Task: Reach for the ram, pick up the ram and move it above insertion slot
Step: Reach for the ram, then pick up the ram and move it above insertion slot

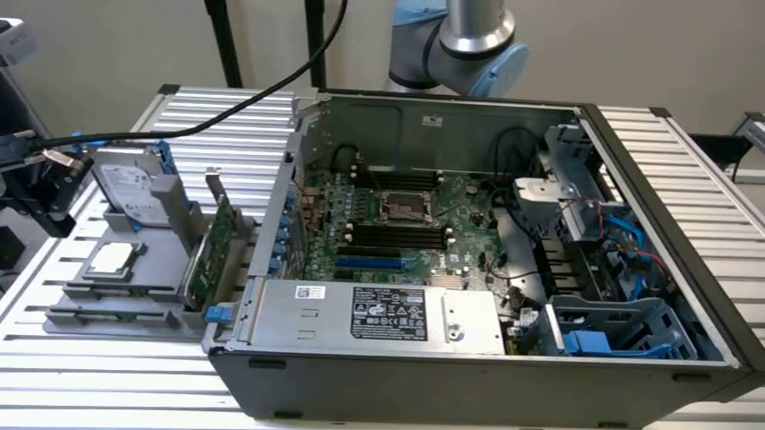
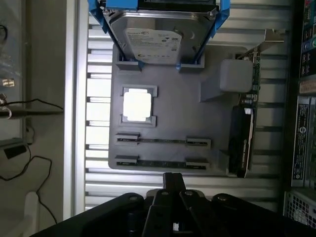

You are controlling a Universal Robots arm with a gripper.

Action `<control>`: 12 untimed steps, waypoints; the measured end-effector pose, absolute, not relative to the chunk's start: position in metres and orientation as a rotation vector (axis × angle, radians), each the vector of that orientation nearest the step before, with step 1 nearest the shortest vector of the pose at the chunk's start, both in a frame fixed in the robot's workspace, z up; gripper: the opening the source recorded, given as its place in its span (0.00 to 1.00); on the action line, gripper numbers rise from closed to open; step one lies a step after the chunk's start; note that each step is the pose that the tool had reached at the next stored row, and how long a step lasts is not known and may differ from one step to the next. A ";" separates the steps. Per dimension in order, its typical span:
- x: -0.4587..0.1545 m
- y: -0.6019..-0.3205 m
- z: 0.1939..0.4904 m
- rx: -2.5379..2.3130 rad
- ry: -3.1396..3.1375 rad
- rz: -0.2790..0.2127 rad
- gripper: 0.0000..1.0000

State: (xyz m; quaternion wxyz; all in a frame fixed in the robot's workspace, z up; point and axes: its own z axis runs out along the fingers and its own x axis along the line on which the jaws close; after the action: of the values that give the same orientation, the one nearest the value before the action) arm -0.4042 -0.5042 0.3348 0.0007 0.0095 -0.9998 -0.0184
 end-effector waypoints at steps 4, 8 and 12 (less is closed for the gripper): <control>-0.404 -0.504 0.335 0.030 -3.140 -0.058 0.11; -0.404 -0.504 0.335 0.030 -3.140 -0.058 0.11; -0.404 -0.504 0.335 0.030 -3.140 -0.058 0.11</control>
State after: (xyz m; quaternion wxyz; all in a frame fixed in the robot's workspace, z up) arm -0.4042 -0.5044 0.3347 0.0006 0.0095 -0.9998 -0.0184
